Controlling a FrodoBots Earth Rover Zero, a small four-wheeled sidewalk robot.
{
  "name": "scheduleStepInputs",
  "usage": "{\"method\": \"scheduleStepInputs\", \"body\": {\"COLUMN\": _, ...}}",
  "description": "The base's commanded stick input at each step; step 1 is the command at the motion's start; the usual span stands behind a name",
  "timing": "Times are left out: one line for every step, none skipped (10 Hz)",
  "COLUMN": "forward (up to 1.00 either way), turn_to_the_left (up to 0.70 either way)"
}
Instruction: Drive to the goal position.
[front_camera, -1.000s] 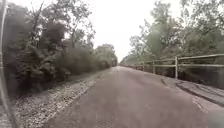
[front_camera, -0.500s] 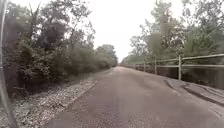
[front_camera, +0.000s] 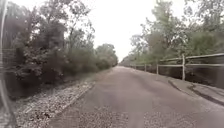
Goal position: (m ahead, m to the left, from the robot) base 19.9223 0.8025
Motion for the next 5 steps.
{"method": "scheduleStepInputs", "body": {"forward": 0.7, "turn_to_the_left": 0.0}}
{"method": "scheduleStepInputs", "body": {"forward": 0.7, "turn_to_the_left": 0.0}}
{"method": "scheduleStepInputs", "body": {"forward": 0.7, "turn_to_the_left": 0.0}}
{"method": "scheduleStepInputs", "body": {"forward": 0.7, "turn_to_the_left": 0.0}}
{"method": "scheduleStepInputs", "body": {"forward": 0.7, "turn_to_the_left": 0.0}}
